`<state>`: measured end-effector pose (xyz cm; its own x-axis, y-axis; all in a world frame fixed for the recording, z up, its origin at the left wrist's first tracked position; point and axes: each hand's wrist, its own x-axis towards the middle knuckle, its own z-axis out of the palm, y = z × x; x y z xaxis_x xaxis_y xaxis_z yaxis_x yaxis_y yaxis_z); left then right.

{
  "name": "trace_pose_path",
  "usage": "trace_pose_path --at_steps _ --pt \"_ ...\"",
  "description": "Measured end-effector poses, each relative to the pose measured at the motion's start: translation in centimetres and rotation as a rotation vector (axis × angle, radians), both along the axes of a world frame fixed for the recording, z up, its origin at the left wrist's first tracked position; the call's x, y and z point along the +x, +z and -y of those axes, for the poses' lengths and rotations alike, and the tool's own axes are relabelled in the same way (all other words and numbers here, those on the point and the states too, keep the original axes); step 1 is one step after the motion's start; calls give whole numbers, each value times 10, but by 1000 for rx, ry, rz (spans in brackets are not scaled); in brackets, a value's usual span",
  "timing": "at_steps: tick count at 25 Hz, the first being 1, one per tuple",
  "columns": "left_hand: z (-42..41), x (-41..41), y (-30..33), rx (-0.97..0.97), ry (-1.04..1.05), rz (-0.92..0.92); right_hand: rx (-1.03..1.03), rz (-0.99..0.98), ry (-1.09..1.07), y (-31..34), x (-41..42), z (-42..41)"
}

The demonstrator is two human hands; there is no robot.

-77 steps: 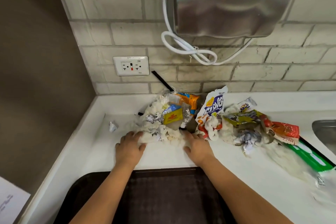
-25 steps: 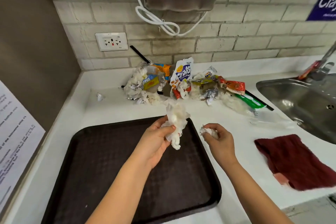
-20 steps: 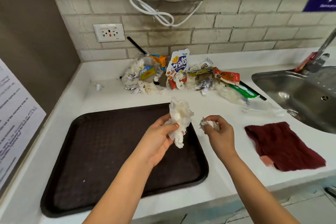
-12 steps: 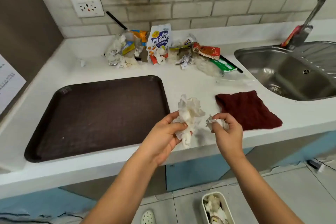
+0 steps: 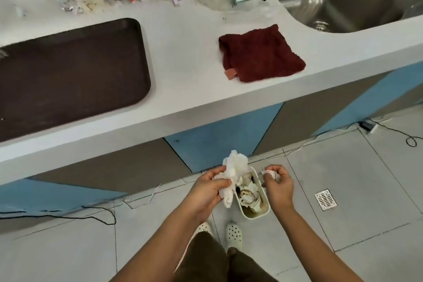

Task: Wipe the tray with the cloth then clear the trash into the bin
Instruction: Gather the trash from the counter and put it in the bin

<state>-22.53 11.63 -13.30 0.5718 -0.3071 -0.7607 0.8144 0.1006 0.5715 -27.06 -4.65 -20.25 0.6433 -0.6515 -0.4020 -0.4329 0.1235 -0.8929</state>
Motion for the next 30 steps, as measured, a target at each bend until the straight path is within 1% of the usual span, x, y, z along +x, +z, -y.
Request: trace_pose_path --at_steps 2,4,6,8,11,13,16,20,26,29,30 --pt "10 -1 -28 18 1 -31 105 -165 -14 -33 -15 9" --pt "20 3 -59 27 -20 -40 214 -253 -32 -70 -29 15" --pt "33 8 -93 21 -56 -46 255 -295 -56 -107 -39 20" --pt "48 10 -123 1 -50 -67 273 -338 -95 -139 -44 25" --pt "71 6 -179 -7 -14 -147 356 -384 -168 -185 -49 34" --pt "82 3 -218 -18 -11 -188 408 -390 -170 -214 -52 39" --pt "94 -3 -272 -22 13 -268 409 -415 -150 -251 -58 41" --pt "112 -6 -337 52 68 -383 359 -440 -161 -293 -62 44" --pt "133 8 -379 203 90 -438 275 -502 -125 -335 -56 54" --pt "136 16 -401 279 63 -456 247 -510 -53 -348 -50 55" --pt "137 17 -407 261 55 -479 255 -501 -18 -352 -48 54"
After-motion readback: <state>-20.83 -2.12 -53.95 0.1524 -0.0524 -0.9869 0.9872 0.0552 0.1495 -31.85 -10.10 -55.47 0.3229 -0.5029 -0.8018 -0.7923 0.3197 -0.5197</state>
